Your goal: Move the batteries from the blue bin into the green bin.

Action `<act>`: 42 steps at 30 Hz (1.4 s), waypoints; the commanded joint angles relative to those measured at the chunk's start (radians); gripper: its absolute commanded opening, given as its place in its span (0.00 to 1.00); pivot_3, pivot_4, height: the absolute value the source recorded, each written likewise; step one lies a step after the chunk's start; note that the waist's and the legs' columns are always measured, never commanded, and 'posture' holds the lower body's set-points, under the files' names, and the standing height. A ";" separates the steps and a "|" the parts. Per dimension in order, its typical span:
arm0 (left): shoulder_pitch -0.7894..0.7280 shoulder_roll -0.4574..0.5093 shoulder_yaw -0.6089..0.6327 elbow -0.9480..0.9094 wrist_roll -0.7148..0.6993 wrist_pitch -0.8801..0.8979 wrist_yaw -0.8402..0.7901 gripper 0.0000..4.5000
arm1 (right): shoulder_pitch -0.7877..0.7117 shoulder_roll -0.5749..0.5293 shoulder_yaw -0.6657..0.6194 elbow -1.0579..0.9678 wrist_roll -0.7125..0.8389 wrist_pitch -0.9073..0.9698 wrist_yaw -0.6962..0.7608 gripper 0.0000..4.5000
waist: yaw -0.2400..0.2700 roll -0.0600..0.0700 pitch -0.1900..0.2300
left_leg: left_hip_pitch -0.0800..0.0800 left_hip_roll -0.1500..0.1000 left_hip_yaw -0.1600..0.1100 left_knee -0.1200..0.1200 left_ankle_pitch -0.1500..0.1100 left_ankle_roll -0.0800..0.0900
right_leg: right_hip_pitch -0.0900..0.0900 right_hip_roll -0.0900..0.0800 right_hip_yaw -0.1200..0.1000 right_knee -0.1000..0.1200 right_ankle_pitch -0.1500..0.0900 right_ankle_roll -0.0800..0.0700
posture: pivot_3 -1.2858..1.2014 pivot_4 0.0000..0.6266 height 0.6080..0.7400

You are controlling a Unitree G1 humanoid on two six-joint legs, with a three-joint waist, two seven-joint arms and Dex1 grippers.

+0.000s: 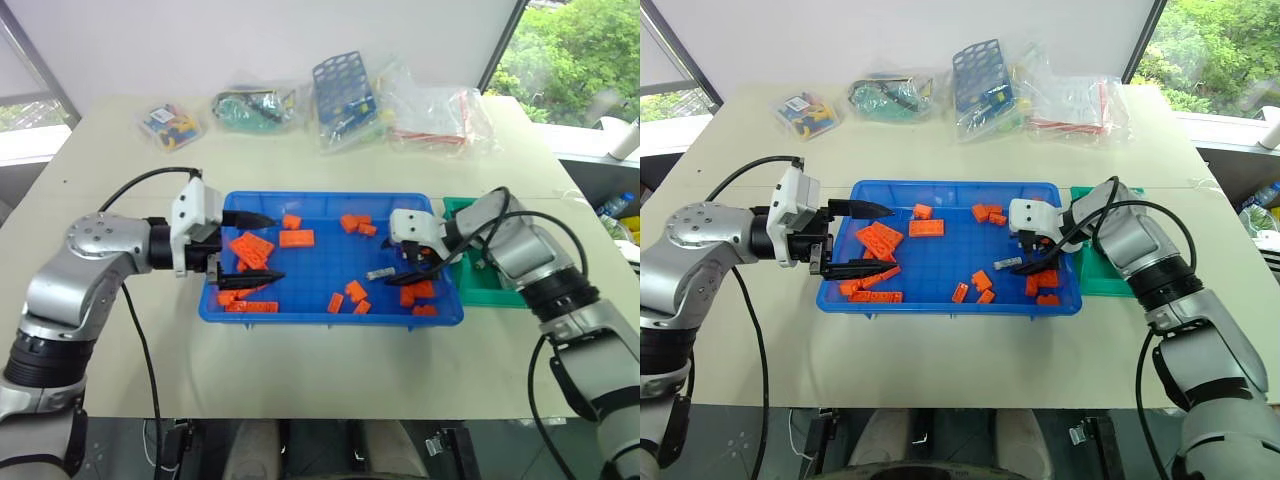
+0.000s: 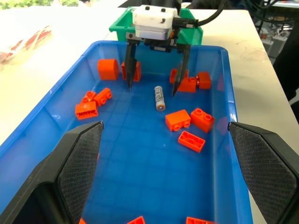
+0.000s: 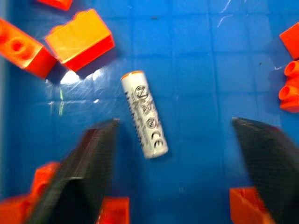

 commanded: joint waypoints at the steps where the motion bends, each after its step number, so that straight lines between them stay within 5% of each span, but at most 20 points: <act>1: -0.017 0.010 0.023 0.001 -0.005 -0.012 -0.008 1.00 | 0.011 -0.004 -0.049 -0.049 0.017 0.050 -0.003 0.38 | 0.001 0.000 0.000 | 0.000 0.000 0.000 0.000 0.000 0.000 | 0.000 0.000 0.000 0.000 0.000 0.000 | 0.52 0.24 1.00; 4: -0.034 0.009 0.014 0.019 0.000 -0.017 -0.018 1.00 | 0.028 -0.025 -0.106 -0.138 0.061 0.132 -0.003 0.06 | 0.003 0.000 0.000 | 0.000 0.000 0.000 0.000 0.000 0.000 | 0.000 0.000 0.000 0.000 0.000 0.000 | 0.52 0.24 1.00; 13: -0.043 0.000 0.004 0.039 0.005 -0.027 -0.033 1.00 | -0.002 -0.150 -0.468 -0.329 0.219 0.528 -0.152 0.06 | 0.003 0.000 0.000 | 0.000 0.000 0.000 0.000 0.000 0.000 | 0.000 0.000 0.000 0.000 0.000 0.000 | 0.52 0.24 1.00; 18: -0.050 -0.002 -0.011 0.076 0.031 -0.049 -0.046 1.00 | 0.113 -0.313 -0.600 -0.325 0.223 0.573 -0.216 0.06 | 0.020 0.000 0.000 | 0.000 -0.001 0.000 0.000 0.000 0.000 | 0.001 -0.003 -0.001 -0.002 0.000 0.000 | 0.52 0.24 1.00; 22: -0.073 -0.019 -0.026 0.112 0.049 -0.074 -0.058 1.00 | 0.254 -0.332 -0.660 -0.365 0.243 0.577 -0.250 0.06 | 0.017 0.000 0.000 | 0.001 -0.001 0.001 0.000 0.000 0.000 | 0.001 -0.002 0.000 -0.001 0.000 0.000 | 0.52 0.24 1.00; 28: -0.102 -0.041 -0.035 0.148 0.059 -0.088 -0.069 1.00 | 0.358 -0.312 -0.683 -0.425 0.253 0.553 -0.340 0.65 | -0.003 0.001 0.000 | 0.000 -0.001 0.001 0.000 0.000 0.000 | 0.000 -0.001 0.001 0.000 0.000 0.000 | 0.52 0.24 1.00; 33: -0.108 -0.021 -0.004 0.180 0.056 -0.086 -0.087 1.00 | 0.433 -0.362 -0.771 -0.431 0.303 0.502 -0.291 0.65 | 0.002 0.001 0.000 | 0.000 -0.001 0.000 0.000 0.000 0.000 | 0.000 0.000 0.000 0.000 0.000 0.000 | 0.52 0.24 1.00; 42: -0.010 0.159 0.192 0.353 0.025 -0.062 -0.145 1.00 | 0.718 -0.512 -1.035 -0.161 0.404 0.218 0.104 0.65 | -0.006 0.000 0.000 | 0.002 -0.001 0.001 -0.001 0.000 0.000 | 0.002 0.000 0.000 -0.001 0.000 0.000 | 0.52 0.24 1.00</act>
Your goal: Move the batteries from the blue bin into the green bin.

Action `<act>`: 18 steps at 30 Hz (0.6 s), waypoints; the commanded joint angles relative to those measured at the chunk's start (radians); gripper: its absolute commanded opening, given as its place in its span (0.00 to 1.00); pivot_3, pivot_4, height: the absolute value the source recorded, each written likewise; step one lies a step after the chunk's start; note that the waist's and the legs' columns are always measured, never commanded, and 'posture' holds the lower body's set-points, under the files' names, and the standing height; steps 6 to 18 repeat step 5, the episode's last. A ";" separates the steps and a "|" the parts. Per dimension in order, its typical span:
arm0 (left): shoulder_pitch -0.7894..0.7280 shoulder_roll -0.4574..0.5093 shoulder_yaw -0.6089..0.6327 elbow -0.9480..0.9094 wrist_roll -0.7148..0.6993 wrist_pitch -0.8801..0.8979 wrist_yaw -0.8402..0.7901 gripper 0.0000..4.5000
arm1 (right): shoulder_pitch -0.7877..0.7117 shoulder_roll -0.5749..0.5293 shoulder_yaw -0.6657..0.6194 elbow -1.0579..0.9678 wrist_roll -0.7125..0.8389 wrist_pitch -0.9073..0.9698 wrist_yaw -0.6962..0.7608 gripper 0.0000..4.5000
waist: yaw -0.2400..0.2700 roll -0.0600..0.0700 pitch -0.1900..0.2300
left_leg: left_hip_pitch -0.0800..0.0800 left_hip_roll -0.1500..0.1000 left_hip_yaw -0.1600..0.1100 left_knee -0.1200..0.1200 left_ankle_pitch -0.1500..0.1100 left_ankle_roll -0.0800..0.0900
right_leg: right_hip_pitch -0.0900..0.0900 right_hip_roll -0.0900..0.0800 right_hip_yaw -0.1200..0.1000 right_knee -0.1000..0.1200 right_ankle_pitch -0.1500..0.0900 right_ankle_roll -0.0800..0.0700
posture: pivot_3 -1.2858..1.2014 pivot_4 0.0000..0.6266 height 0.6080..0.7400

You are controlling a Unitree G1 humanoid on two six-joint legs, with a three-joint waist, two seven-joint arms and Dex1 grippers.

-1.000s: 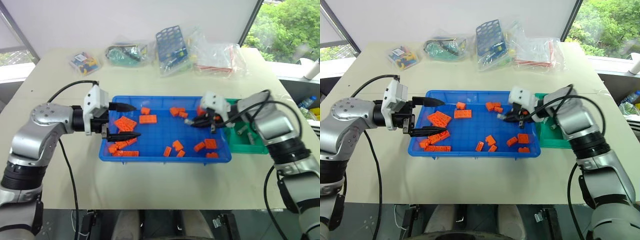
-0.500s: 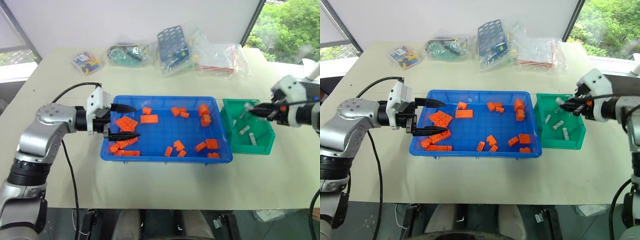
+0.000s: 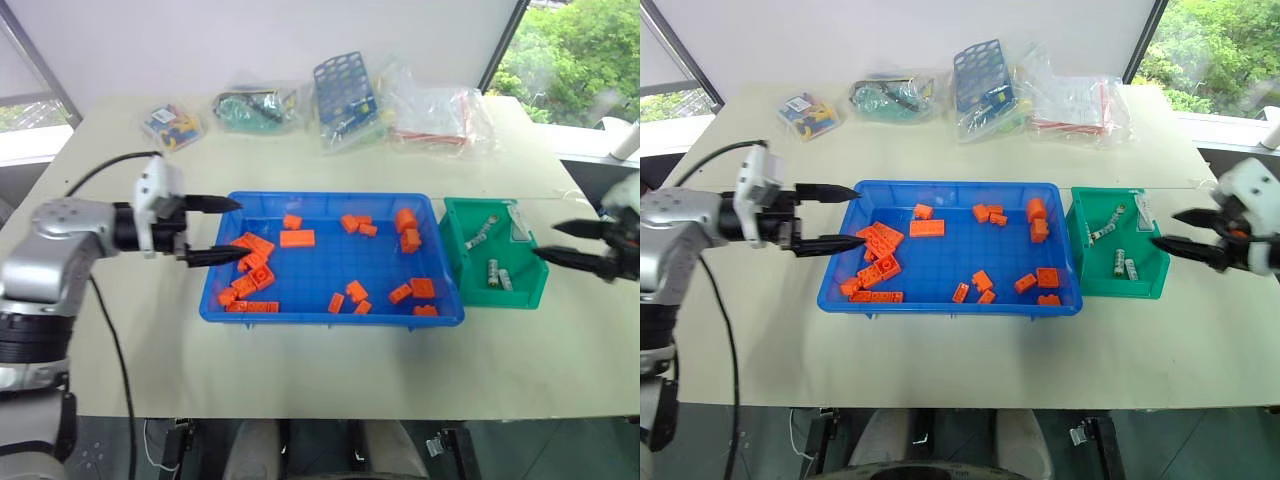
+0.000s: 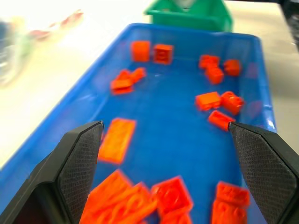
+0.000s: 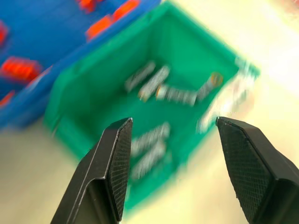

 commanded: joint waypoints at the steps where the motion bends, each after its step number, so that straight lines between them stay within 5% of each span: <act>1: 0.037 0.061 0.101 0.072 -0.010 -0.016 -0.021 1.00 | 0.021 -0.038 -0.067 0.136 0.039 -0.086 0.111 0.65 | -0.004 0.000 0.000 | 0.000 0.000 0.000 0.000 0.000 0.000 | 0.000 0.000 0.000 0.000 0.000 0.000 | 0.52 0.24 1.00; 18: 0.068 0.084 0.139 0.136 0.024 -0.059 0.005 1.00 | 0.009 -0.017 -0.022 0.191 0.033 -0.138 0.101 0.65 | -0.002 0.000 0.000 | 0.002 0.001 0.000 0.000 0.000 0.000 | 0.001 0.000 0.000 0.000 0.000 0.000 | 0.52 0.24 1.00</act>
